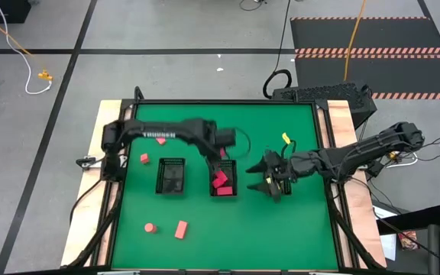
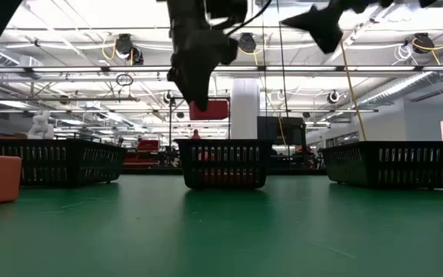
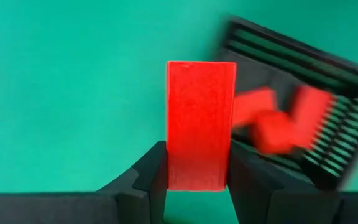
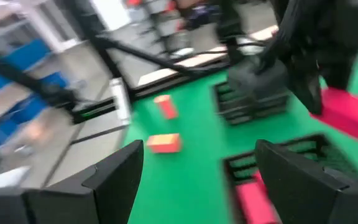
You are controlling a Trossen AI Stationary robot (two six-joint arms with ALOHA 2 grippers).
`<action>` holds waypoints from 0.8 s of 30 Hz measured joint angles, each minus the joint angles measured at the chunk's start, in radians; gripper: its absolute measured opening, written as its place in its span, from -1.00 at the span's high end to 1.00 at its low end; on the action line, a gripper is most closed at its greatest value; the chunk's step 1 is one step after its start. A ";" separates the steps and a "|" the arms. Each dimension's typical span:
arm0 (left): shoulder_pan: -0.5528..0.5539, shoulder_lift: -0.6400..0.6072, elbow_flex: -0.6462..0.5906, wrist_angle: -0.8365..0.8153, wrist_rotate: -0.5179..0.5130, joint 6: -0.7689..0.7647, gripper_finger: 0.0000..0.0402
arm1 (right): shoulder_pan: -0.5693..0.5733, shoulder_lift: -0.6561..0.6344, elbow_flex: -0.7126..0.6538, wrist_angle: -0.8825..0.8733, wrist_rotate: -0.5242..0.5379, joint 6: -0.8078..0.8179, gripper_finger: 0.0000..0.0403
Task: Sort & place blocks by color
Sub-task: Put the red block into the middle black basket, then put the orange block into the left black basket
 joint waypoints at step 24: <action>-0.106 -0.047 -0.001 -0.208 -0.043 -0.118 -0.93 | 0.304 0.002 0.000 0.136 0.279 -0.166 -0.49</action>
